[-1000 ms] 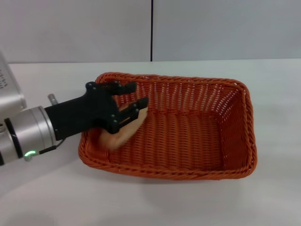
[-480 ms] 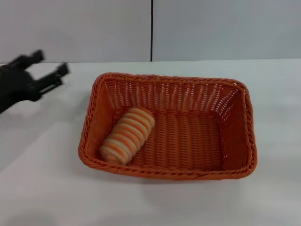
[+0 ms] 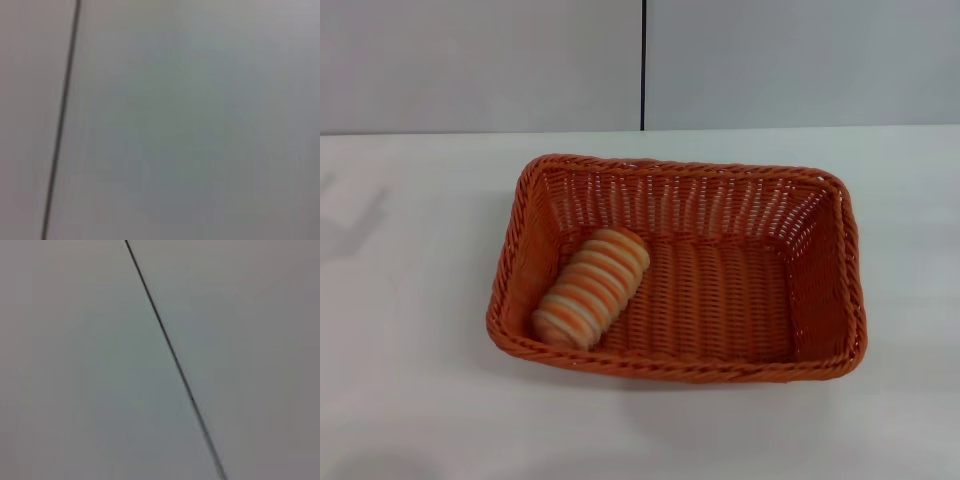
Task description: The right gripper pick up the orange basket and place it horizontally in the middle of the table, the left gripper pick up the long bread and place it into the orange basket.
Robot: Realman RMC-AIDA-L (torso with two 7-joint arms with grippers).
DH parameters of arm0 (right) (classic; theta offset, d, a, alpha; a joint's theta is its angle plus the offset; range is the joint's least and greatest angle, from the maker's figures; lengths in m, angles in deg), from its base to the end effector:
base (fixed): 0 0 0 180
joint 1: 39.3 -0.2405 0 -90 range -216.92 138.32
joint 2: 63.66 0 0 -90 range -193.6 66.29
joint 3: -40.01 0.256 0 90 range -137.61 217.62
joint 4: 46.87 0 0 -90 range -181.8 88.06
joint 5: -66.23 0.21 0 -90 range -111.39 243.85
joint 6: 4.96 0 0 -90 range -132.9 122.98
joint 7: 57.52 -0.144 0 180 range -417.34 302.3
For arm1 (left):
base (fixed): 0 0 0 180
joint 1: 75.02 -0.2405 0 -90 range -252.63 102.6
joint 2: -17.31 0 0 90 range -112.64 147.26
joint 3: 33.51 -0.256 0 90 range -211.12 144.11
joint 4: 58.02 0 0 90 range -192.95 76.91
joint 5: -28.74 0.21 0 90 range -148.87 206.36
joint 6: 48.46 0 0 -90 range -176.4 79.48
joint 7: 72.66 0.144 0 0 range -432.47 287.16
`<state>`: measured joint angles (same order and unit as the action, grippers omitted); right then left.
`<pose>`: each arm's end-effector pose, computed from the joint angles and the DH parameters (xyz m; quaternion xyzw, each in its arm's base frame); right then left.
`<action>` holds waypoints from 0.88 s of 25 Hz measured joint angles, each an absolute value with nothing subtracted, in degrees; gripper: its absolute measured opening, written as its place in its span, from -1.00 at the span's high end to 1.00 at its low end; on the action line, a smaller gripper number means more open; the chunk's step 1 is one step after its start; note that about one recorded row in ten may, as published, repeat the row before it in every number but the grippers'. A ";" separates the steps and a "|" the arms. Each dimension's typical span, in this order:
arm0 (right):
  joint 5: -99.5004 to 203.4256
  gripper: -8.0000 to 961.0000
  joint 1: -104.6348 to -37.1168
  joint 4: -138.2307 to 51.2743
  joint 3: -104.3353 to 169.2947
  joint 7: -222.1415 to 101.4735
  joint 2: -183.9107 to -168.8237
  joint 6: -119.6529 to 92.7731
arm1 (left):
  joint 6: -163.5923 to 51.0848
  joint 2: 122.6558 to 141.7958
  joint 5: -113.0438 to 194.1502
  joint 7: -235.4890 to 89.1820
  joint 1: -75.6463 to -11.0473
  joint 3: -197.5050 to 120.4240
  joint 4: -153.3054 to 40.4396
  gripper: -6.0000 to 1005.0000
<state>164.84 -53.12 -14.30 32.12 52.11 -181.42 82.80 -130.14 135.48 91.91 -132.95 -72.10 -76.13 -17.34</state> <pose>0.3794 0.2574 0.1424 -0.6310 0.2937 0.4703 0.5425 -0.3595 0.2471 0.1101 -0.7265 -0.2291 -0.3954 0.5132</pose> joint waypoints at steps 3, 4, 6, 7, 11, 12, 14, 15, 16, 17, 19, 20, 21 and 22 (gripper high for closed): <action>165.35 -0.22 -53.26 -14.28 32.50 53.75 -182.08 79.82 | -131.31 135.14 92.34 -132.76 -72.88 -74.26 -17.23 -0.60; 165.35 -0.22 -53.26 -14.28 32.50 53.75 -182.08 79.82 | -131.51 135.10 92.35 -132.53 -73.17 -74.10 -17.20 -0.60; 165.47 -0.22 -53.47 -14.63 32.91 54.28 -182.28 79.23 | -131.85 135.12 92.30 -132.05 -73.69 -73.49 -17.12 -0.60; 165.51 -0.22 -53.70 -14.99 33.37 54.71 -182.33 78.95 | -132.59 135.26 92.27 -131.23 -73.99 -72.66 -17.36 -0.60; 165.51 -0.22 -53.79 -15.09 33.53 55.03 -182.38 78.60 | -133.55 135.30 92.36 -129.50 -74.11 -72.11 -18.66 -0.60; 165.51 -0.22 -53.80 -15.11 33.55 55.04 -182.39 78.56 | -133.65 135.34 92.33 -128.69 -74.21 -71.96 -19.47 -0.60; 165.47 -0.22 -53.80 -15.12 33.56 55.05 -182.39 78.52 | -133.65 135.34 92.26 -128.51 -74.26 -71.84 -19.81 -0.60; 165.26 -0.22 -53.80 -15.13 33.47 55.06 -182.37 78.43 | -133.66 135.35 92.09 -128.29 -74.17 -71.11 -20.83 -0.60; 165.26 -0.22 -53.80 -15.13 33.47 55.06 -182.37 78.43 | -133.66 135.35 92.09 -128.29 -74.17 -71.11 -20.83 -0.60; 164.92 -0.22 -53.80 -14.96 32.96 55.06 -182.34 78.37 | -133.58 135.37 92.07 -127.77 -73.92 -70.13 -21.54 -0.60; 164.70 -0.22 -53.80 -14.83 32.70 55.06 -182.33 78.37 | -133.49 135.39 92.04 -127.19 -73.75 -69.61 -22.01 -0.60; 164.28 -0.22 -53.80 -14.66 32.53 55.13 -182.29 78.36 | -133.44 135.44 91.93 -125.72 -73.27 -68.47 -23.40 -0.60; 164.28 -0.22 -53.80 -14.66 32.53 55.13 -182.29 78.36 | -133.44 135.44 91.93 -125.72 -73.27 -68.47 -23.40 -0.60; 164.16 -0.22 -53.81 -14.65 32.54 55.93 -182.28 78.36 | -133.48 135.46 91.88 -124.69 -72.86 -67.59 -24.52 -0.60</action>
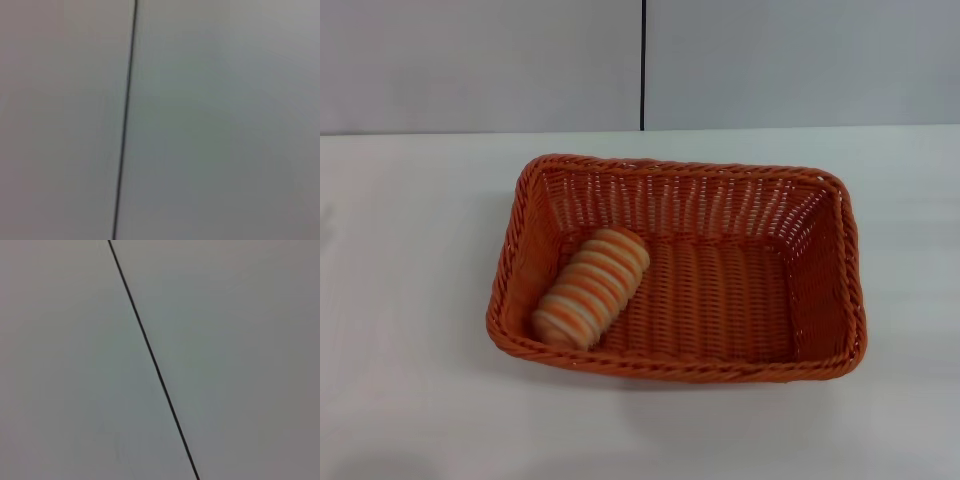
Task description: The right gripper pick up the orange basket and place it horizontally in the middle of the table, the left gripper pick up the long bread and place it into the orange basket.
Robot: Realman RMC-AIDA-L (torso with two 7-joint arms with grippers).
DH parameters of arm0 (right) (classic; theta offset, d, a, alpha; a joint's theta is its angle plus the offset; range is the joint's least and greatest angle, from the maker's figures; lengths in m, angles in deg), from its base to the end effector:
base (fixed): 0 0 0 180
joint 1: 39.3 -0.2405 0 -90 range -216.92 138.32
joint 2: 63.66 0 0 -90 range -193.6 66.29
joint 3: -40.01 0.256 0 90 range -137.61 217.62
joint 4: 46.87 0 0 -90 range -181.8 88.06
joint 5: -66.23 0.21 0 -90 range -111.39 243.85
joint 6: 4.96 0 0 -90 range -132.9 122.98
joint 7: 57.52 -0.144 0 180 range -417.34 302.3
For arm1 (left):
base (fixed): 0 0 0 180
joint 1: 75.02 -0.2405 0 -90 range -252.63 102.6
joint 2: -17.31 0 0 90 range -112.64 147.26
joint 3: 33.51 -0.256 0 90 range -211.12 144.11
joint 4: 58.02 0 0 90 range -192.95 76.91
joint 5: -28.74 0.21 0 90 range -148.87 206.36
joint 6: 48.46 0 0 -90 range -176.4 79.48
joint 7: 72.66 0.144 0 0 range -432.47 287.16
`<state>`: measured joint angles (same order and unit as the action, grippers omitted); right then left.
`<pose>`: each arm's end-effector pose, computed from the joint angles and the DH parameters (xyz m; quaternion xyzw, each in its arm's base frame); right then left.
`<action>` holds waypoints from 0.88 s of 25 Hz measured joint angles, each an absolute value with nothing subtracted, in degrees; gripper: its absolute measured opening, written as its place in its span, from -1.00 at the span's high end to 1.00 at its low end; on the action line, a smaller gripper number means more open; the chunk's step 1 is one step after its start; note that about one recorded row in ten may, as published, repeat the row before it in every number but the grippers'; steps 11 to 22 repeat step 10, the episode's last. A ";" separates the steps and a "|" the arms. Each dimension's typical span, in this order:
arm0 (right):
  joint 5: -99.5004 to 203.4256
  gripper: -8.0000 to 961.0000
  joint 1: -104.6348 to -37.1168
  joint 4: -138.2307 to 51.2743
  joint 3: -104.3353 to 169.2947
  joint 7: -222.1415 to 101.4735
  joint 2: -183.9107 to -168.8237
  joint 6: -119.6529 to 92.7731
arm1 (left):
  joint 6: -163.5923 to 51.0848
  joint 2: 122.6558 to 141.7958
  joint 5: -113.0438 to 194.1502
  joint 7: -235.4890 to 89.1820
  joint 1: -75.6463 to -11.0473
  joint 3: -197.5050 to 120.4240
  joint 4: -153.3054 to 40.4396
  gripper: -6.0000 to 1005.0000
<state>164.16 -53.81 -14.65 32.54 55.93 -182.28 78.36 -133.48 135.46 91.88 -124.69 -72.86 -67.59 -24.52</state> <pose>0.3867 0.2636 0.1346 -0.6272 0.3023 0.4383 0.5685 -0.3850 0.2198 0.1150 -0.6880 -0.2240 -0.3780 0.5776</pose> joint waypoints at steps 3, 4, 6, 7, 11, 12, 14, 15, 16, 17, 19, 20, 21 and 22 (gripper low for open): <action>162.72 -0.22 -54.14 -14.77 32.52 58.24 -182.25 78.34 | -133.80 135.41 91.94 -119.59 -71.26 -65.22 -29.02 -0.60; 162.72 -0.22 -54.14 -14.77 32.52 58.24 -182.25 78.34 | -133.80 135.41 91.94 -119.59 -71.26 -65.22 -29.02 -0.60; 160.58 -0.22 -55.32 -15.20 32.45 59.96 -182.09 77.92 | -133.60 135.29 92.44 -116.13 -70.53 -65.67 -30.22 -0.60; 160.11 -0.22 -55.83 -15.21 32.46 60.08 -182.12 77.35 | -133.60 135.29 92.44 -116.13 -70.53 -65.67 -30.22 -0.60; 158.61 -0.22 -57.98 -15.75 32.45 60.48 -182.42 73.96 | -131.58 135.35 92.47 -115.72 -69.78 -65.64 -30.80 -0.60; 158.61 -0.22 -57.98 -15.75 32.45 60.48 -182.42 73.96 | -131.58 135.35 92.47 -115.72 -69.78 -65.64 -30.80 -0.60; 158.61 -0.22 -57.98 -15.75 32.45 60.48 -182.42 73.96 | -131.58 135.35 92.47 -115.72 -69.78 -65.64 -30.80 -0.60; 158.61 -0.22 -57.98 -15.75 32.45 60.48 -182.42 73.96 | -131.58 135.35 92.47 -115.72 -69.78 -65.64 -30.80 -0.60; 158.61 -0.22 -57.98 -15.75 32.45 60.48 -182.42 73.96 | -131.58 135.35 92.47 -115.72 -69.78 -65.64 -30.80 -0.60; 158.61 -0.22 -57.98 -15.75 32.45 60.48 -182.42 73.96 | -131.58 135.35 92.47 -115.72 -69.78 -65.64 -30.80 -0.60; 158.61 -0.22 -57.98 -15.75 32.45 60.48 -182.42 73.96 | -131.58 135.35 92.47 -115.72 -69.78 -65.64 -30.80 -0.60; 158.61 -0.22 -57.98 -15.75 32.45 60.48 -182.42 73.96 | -131.58 135.35 92.47 -115.72 -69.78 -65.64 -30.80 -0.60; 158.61 -0.22 -57.98 -15.75 32.45 60.48 -182.42 73.96 | -131.58 135.35 92.47 -115.72 -69.78 -65.64 -30.80 -0.60; 158.61 -0.22 -57.98 -15.75 32.45 60.48 -182.42 73.96 | -131.58 135.35 92.47 -115.72 -69.78 -65.64 -30.80 -0.60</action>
